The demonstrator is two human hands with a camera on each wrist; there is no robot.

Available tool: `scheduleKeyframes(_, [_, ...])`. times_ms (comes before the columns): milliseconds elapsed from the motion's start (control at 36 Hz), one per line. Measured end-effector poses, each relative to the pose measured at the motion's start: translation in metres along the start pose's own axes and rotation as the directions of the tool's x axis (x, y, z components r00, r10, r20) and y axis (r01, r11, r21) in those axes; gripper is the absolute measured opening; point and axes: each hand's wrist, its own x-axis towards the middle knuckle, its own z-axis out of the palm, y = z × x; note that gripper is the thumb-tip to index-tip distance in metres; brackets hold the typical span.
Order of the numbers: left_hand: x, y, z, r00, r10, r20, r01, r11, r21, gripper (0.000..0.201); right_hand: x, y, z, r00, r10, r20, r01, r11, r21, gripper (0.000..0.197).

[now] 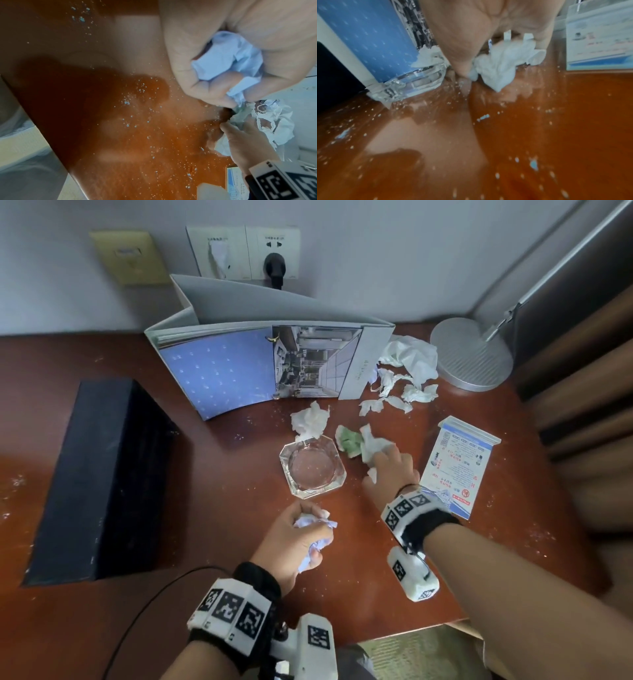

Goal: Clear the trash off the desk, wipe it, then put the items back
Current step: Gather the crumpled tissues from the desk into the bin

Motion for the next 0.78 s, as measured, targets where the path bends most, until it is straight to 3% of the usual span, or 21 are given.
scheduleKeyframes(56, [-0.001,-0.001,-0.001,1.0,0.004,-0.004,-0.004,1.0,0.004,0.031,0.0,-0.002,0.0,1.0,-0.012,0.003,0.012,1.0,-0.021,0.034])
scheduleKeyframes(111, [-0.002,-0.002,-0.002,1.0,0.008,-0.013,-0.008,1.0,0.006,0.031,-0.001,-0.001,0.003,1.0,-0.006,-0.007,0.006,0.997,0.074,0.036])
scheduleKeyframes(194, [-0.004,-0.001,-0.003,1.0,0.014,-0.017,-0.014,1.0,0.005,0.031,-0.003,0.005,0.008,0.999,0.035,-0.022,-0.028,0.961,0.277,0.064])
scheduleKeyframes(250, [-0.005,0.0,-0.004,1.0,0.02,-0.017,-0.02,1.0,0.012,0.03,-0.005,0.006,0.005,0.999,0.046,0.013,-0.048,0.969,0.243,0.07])
scheduleKeyframes(361, [-0.007,0.002,-0.008,0.999,0.038,-0.035,-0.037,0.999,0.018,0.027,-0.001,0.001,-0.01,0.998,0.059,-0.002,-0.059,0.992,0.115,0.038])
scheduleKeyframes(417, [-0.008,0.002,-0.011,0.998,0.042,-0.038,-0.041,0.999,0.011,0.028,0.002,-0.005,-0.02,0.998,0.052,-0.027,-0.049,0.994,0.097,0.034])
scheduleKeyframes(528, [-0.01,0.002,-0.015,0.998,0.047,-0.053,-0.047,0.999,0.001,0.029,0.012,-0.023,-0.038,0.983,-0.141,-0.12,0.149,0.987,0.059,0.032])
scheduleKeyframes(611, [-0.011,0.001,-0.02,0.996,0.053,-0.067,-0.053,0.999,-0.001,0.028,0.023,-0.033,-0.031,0.947,-0.319,0.02,0.32,0.947,-0.02,0.057])
scheduleKeyframes(694, [-0.014,0.001,-0.025,0.995,0.064,-0.077,-0.065,0.998,-0.015,0.028,0.033,-0.034,-0.021,0.932,-0.317,0.177,0.337,0.937,-0.094,0.093])
scheduleKeyframes(778, [-0.016,0.002,-0.029,0.994,0.079,-0.072,-0.081,0.997,-0.012,0.027,0.038,-0.029,-0.018,0.925,-0.314,0.213,0.342,0.934,-0.107,0.091])
